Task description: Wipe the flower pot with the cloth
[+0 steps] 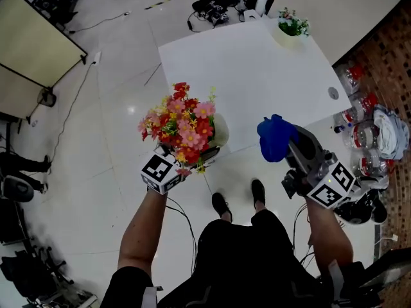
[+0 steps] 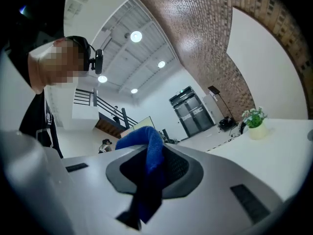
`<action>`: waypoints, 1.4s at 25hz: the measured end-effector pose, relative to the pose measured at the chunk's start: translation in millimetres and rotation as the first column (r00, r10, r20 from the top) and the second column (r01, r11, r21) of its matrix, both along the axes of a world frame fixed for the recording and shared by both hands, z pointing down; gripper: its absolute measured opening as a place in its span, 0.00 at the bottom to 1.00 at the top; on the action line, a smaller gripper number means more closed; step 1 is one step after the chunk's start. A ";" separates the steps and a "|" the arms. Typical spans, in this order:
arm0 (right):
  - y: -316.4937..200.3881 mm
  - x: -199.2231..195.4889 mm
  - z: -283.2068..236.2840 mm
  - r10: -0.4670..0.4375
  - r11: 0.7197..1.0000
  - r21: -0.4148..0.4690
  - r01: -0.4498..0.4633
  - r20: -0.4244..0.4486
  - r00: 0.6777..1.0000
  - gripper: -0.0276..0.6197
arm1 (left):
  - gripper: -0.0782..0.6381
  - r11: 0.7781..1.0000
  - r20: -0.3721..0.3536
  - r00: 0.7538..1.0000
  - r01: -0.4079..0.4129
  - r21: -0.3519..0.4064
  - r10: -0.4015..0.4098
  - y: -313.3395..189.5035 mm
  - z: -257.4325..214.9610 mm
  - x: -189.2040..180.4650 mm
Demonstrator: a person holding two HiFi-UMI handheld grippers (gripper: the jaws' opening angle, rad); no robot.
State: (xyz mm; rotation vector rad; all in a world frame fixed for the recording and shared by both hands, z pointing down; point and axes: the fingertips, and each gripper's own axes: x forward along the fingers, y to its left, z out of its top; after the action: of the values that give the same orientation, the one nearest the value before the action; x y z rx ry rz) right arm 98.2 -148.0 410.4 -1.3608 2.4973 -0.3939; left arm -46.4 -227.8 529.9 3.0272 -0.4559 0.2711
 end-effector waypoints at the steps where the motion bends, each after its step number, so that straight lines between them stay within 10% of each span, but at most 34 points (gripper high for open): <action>1: 1.7 2.6 6.4 0.017 1.000 -0.016 -0.017 -0.005 1.000 0.13 | 0.87 1.000 0.013 1.000 -0.011 -0.015 0.011 -3.7 17.3 3.1; 12: 19.8 7.7 61.8 0.132 0.983 -0.128 -0.135 -0.031 0.991 0.13 | 0.87 0.995 0.202 0.974 -0.104 -0.003 0.102 -8.7 137.6 21.7; 35: 19.8 -14.9 63.1 0.139 0.982 -0.124 -0.144 -0.044 0.989 0.13 | 0.87 0.993 0.180 0.979 -0.104 0.051 0.093 -1.8 158.0 8.3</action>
State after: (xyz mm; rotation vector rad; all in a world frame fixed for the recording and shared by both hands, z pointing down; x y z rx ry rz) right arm 83.3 -128.2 473.5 -1.5963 2.4204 -0.5100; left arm -38.1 -229.6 687.9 3.1030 -0.3300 0.5469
